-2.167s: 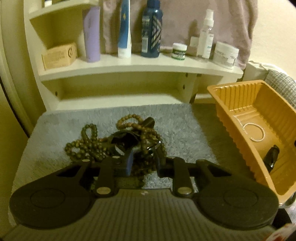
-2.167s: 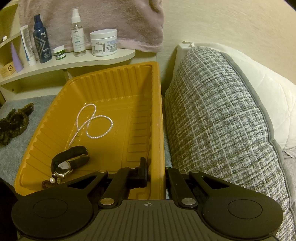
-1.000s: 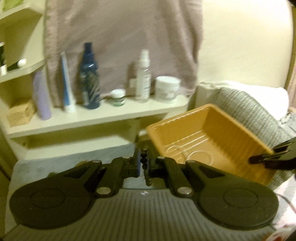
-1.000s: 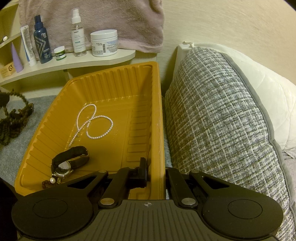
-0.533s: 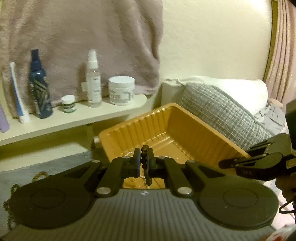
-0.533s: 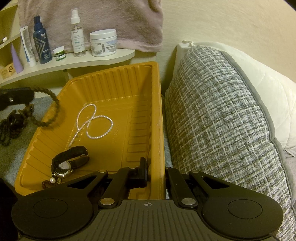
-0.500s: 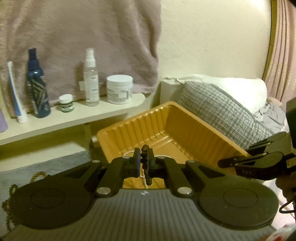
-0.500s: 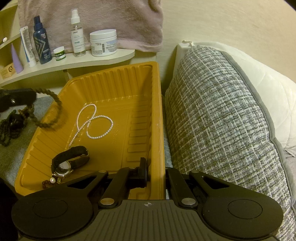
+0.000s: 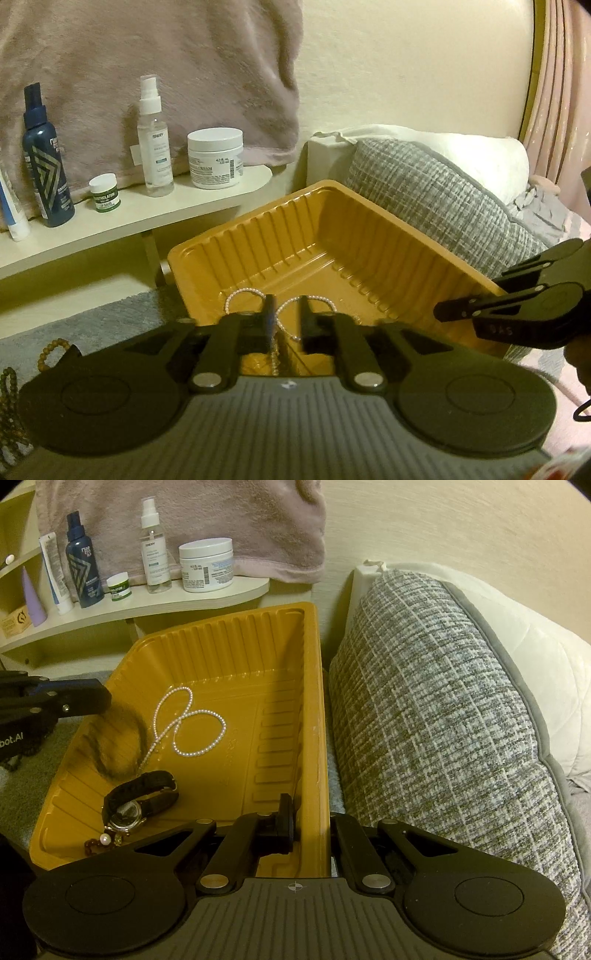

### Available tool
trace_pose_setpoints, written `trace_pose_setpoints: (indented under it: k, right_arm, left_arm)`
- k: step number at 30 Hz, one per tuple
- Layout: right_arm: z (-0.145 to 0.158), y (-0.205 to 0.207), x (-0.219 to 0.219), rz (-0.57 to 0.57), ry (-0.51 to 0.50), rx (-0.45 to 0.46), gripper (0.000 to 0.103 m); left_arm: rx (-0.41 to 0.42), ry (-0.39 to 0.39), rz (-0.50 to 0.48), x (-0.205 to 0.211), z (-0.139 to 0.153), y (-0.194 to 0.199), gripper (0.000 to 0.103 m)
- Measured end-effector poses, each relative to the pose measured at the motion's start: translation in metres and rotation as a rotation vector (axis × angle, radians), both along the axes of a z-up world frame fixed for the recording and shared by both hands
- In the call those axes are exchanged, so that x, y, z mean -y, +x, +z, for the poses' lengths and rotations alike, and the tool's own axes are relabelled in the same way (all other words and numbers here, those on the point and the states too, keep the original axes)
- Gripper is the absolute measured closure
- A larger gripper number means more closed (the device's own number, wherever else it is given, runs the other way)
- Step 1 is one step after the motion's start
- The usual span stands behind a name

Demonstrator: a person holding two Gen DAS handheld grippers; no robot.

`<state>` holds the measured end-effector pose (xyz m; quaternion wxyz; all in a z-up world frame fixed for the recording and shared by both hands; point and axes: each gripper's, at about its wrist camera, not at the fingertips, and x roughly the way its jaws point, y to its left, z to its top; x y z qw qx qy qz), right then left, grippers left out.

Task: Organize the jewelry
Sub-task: 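Carry the bead bracelet into the tray and open the left gripper, then move the left gripper to the pile and grasp the black watch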

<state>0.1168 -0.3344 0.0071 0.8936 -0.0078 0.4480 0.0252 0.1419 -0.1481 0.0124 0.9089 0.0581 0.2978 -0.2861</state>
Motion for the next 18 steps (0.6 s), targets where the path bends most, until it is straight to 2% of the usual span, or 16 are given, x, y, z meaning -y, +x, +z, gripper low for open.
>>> trace_pose_setpoints:
  k: [10, 18]
  right_arm:
    - [0.000, 0.000, 0.000, -0.001, 0.001, 0.000, 0.100]
    - [0.000, -0.001, 0.000, 0.000, -0.001, -0.001, 0.100]
  left_arm:
    - [0.034, 0.040, 0.083, -0.034, -0.002, -0.005, 0.078]
    - [0.028, 0.131, 0.201, -0.085, -0.020, -0.017, 0.078]
